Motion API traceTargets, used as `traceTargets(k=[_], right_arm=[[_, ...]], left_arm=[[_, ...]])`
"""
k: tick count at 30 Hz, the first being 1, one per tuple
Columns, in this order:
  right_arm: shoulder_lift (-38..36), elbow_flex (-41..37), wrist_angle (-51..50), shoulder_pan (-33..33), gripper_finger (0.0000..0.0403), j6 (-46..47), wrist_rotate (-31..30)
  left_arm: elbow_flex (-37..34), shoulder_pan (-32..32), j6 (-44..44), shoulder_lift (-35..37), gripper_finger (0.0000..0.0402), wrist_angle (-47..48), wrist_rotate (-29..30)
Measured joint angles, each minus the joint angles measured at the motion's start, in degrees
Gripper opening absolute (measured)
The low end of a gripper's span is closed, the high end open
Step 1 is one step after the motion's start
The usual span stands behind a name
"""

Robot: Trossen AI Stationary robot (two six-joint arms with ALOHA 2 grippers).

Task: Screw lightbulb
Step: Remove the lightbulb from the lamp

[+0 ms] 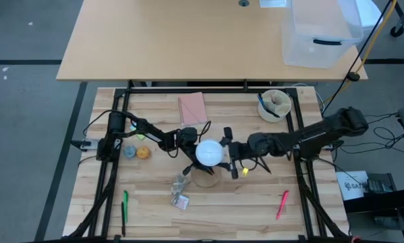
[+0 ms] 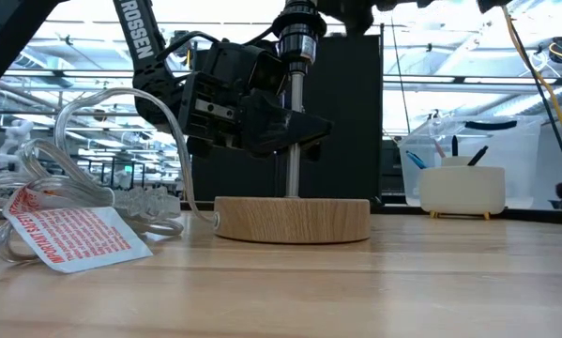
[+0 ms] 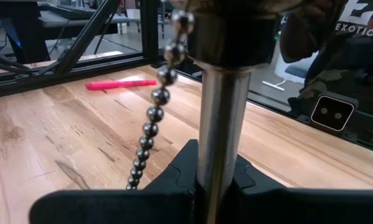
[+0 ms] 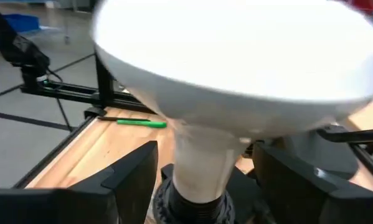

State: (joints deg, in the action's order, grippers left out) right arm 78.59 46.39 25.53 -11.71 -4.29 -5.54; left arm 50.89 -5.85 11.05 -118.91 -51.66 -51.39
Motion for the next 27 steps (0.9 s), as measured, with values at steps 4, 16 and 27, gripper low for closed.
traceTargets(k=[4, 16, 27], right_arm=[[-1.40, -0.01, -1.98, -3.52, 0.0255, 0.28, -7.69], [-1.42, -0.08, -5.54, -10.61, 0.0255, 4.19, -32.97], [-0.48, -0.20, -4.96, -16.11, 0.0255, 11.97, -44.45]], left_arm=[[-0.04, 0.04, -0.20, 0.00, 0.0023, -0.42, 1.85], [0.04, 1.25, -1.18, 0.00, 0.0023, -2.32, 17.44], [-0.02, 1.33, -3.09, -0.11, 0.0023, -5.03, 27.09]])
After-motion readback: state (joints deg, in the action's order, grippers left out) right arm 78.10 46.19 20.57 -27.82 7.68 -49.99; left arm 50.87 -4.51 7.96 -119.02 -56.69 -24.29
